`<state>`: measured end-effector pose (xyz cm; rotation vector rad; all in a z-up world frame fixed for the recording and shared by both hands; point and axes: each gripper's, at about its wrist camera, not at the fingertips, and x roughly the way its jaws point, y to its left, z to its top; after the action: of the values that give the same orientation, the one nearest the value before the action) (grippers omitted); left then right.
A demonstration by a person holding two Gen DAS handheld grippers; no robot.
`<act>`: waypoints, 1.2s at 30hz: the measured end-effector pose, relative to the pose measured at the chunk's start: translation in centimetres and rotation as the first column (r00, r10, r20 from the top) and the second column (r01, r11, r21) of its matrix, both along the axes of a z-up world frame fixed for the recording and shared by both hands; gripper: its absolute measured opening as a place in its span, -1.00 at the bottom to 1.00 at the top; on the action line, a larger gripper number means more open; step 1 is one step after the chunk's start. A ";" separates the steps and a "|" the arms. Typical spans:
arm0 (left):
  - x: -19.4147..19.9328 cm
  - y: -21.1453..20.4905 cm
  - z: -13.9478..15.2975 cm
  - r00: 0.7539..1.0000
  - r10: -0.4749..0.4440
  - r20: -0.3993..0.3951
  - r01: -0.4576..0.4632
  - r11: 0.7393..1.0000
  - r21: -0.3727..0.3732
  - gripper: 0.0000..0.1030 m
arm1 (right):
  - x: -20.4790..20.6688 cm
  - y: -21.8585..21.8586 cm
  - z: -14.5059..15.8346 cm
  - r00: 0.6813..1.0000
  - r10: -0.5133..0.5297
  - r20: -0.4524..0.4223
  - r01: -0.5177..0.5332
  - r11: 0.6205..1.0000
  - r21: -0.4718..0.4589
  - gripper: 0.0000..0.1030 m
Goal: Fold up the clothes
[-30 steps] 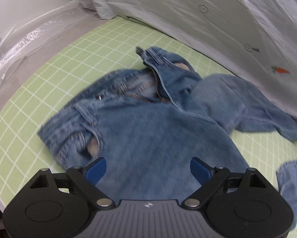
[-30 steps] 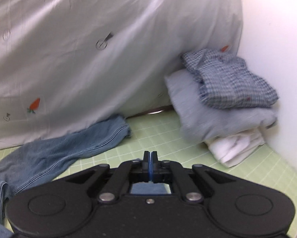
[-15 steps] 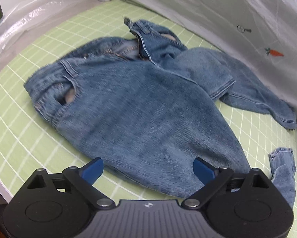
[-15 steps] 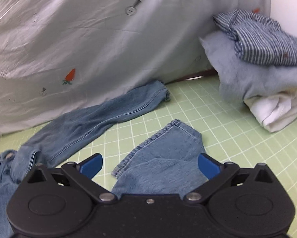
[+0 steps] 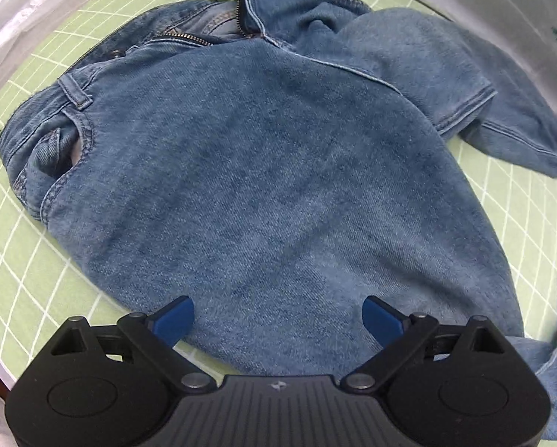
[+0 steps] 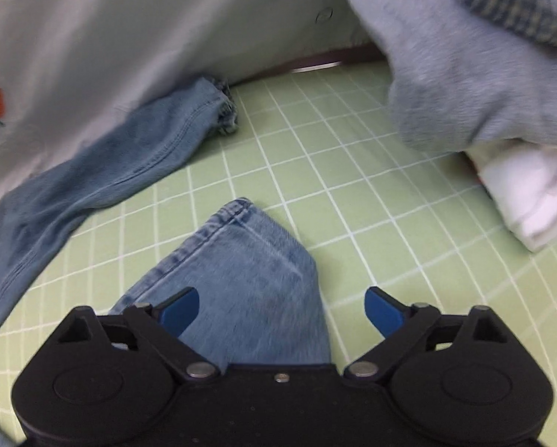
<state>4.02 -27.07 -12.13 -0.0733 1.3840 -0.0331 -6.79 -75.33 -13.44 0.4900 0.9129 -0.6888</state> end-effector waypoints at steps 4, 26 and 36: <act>0.6 -0.9 -0.1 1.000 -0.024 -0.006 0.024 0.999 0.027 0.87 | 1.6 -1.1 -1.3 0.999 0.031 -0.017 -0.031 0.999 0.005 0.61; -4.8 -1.0 1.7 0.995 -0.077 0.060 0.078 0.997 -0.002 0.87 | -19.3 -0.1 9.4 0.958 -0.260 0.118 0.286 0.878 -0.383 -0.96; -7.1 -0.2 2.6 0.995 -0.058 0.076 0.058 0.998 0.006 0.87 | -25.5 0.0 1.0 0.855 -0.493 0.162 0.496 0.868 0.025 0.40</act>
<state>-3.03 -27.25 -9.49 -0.0283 1.3094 -0.0812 -32.24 -75.33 -12.40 0.7681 0.6225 -1.1074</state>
